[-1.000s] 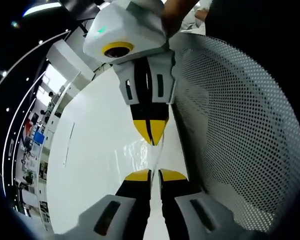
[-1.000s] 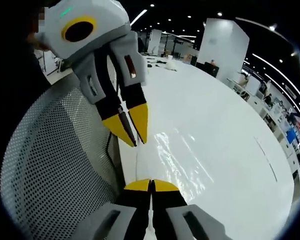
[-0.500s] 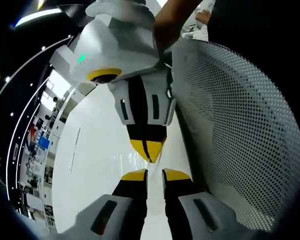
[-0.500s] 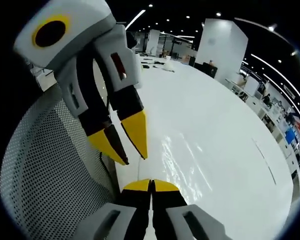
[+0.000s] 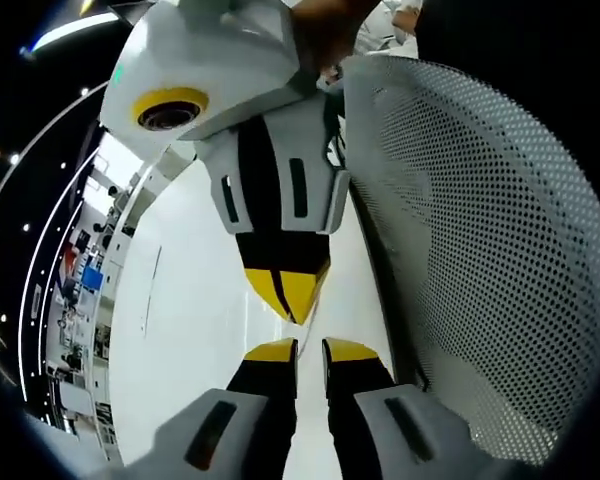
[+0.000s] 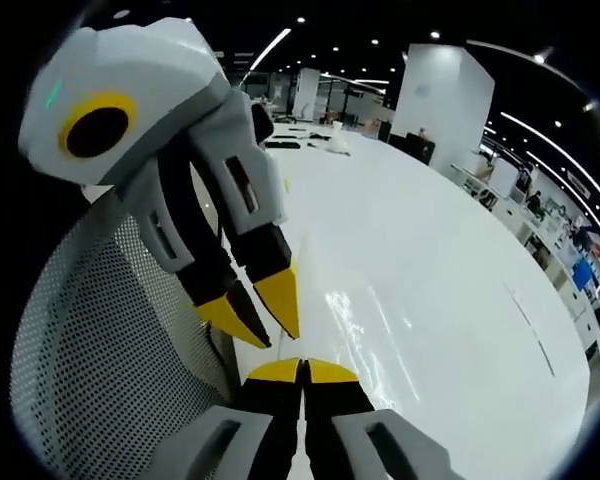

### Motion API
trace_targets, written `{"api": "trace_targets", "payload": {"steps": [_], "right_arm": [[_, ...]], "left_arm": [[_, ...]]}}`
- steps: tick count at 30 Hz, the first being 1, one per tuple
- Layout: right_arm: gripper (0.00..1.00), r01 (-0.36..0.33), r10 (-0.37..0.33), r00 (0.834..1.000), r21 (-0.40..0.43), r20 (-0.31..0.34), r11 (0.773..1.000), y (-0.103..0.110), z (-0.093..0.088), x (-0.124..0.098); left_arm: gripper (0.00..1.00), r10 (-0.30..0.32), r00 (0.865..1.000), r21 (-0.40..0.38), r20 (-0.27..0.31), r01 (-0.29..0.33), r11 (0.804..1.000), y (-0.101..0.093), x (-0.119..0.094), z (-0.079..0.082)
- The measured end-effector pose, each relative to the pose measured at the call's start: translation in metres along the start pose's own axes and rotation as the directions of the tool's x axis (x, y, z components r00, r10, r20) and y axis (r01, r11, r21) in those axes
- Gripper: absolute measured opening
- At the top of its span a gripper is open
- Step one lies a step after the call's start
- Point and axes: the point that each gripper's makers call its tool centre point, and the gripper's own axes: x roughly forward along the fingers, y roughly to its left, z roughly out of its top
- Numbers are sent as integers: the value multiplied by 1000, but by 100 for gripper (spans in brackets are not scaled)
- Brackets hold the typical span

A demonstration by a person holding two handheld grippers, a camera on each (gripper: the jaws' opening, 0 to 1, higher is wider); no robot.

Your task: Open the resealable bag by pulling the two sides of the seal apart until the entire bag opening is separated and visibly accessible.

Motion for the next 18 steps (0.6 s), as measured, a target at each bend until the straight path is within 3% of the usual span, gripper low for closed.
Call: {"api": "trace_targets", "payload": {"steps": [3, 18], "right_arm": [[0, 1, -1, 1000, -1, 4, 1000, -1, 2, -1], [0, 36, -40, 999, 88, 33, 995, -14, 6, -5]], "left_arm": [[0, 7, 1000, -7, -4, -7, 1000, 2, 0, -2], [0, 22, 1000, -16, -6, -23, 1000, 3, -2, 6]]}}
